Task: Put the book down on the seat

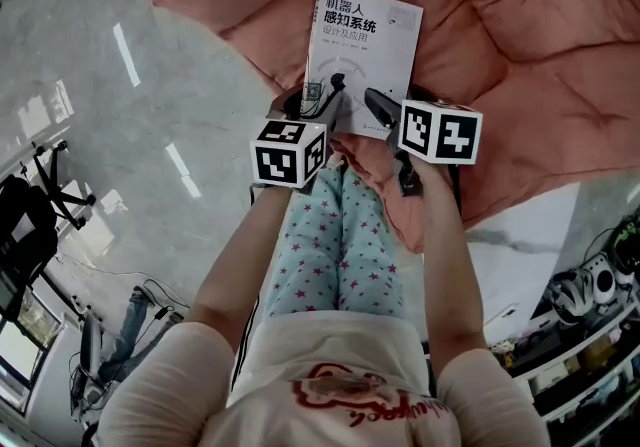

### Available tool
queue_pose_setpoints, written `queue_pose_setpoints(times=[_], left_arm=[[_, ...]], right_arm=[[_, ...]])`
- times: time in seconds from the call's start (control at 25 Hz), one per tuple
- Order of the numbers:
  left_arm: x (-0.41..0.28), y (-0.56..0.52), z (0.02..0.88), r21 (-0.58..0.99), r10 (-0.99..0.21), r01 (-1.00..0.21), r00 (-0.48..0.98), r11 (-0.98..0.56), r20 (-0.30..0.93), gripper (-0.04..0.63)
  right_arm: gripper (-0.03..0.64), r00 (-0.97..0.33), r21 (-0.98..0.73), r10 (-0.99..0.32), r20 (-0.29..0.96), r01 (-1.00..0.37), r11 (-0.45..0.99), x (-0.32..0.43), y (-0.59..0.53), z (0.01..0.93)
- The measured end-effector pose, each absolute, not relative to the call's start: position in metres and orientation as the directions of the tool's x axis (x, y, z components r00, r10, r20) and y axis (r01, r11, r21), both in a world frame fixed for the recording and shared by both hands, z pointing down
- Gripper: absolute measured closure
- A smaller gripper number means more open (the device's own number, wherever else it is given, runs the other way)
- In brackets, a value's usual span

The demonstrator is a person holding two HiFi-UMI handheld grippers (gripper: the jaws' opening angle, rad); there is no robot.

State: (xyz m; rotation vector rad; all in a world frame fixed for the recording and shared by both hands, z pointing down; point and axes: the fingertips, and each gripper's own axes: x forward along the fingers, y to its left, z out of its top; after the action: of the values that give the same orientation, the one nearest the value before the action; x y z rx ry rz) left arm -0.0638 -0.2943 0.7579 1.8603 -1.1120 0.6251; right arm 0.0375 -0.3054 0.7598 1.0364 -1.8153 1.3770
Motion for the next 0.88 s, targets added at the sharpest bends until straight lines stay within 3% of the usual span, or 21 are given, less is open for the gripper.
queue_pose_setpoints(times=[0.12,0.4,0.64,0.72,0.8,0.88], left_arm=[[-0.076,-0.292,0.755,0.371,-0.479,-0.906,0.422,-0.202,0.770,0.422],[-0.094,-0.283,0.725,0.312,-0.566,-0.940,0.332,-0.135,0.755,0.422],[-0.074,-0.285,0.627,0.355,-0.681,-0.894,0.440,-0.273,0.585,0.422],[-0.059,-0.285,0.581,0.392,-0.707,-0.846,0.522,-0.361,0.477,0.423],[-0.049,-0.286,0.541,0.404,-0.725,-0.817,0.561,-0.411,0.398,0.423],[-0.044,-0.287,0.509,0.401,-0.745,-0.811,0.566,-0.426,0.353,0.423]], right_arm=[[0.259,-0.491,-0.458,-0.300,0.818,-0.871,0.178,0.039,-0.319,0.736],[0.259,-0.451,-0.274,-0.416,0.790,-0.866,0.417,0.040,-0.313,0.678],[0.270,-0.534,-0.201,-0.604,0.592,-0.823,0.531,0.028,-0.307,0.585],[0.353,-0.510,-0.148,-0.666,0.544,-0.840,0.523,0.033,-0.306,0.553],[0.534,-0.466,-0.096,-0.733,0.496,-0.868,0.487,0.042,-0.307,0.520],[0.569,-0.453,-0.062,-0.768,0.452,-0.875,0.479,0.046,-0.306,0.490]])
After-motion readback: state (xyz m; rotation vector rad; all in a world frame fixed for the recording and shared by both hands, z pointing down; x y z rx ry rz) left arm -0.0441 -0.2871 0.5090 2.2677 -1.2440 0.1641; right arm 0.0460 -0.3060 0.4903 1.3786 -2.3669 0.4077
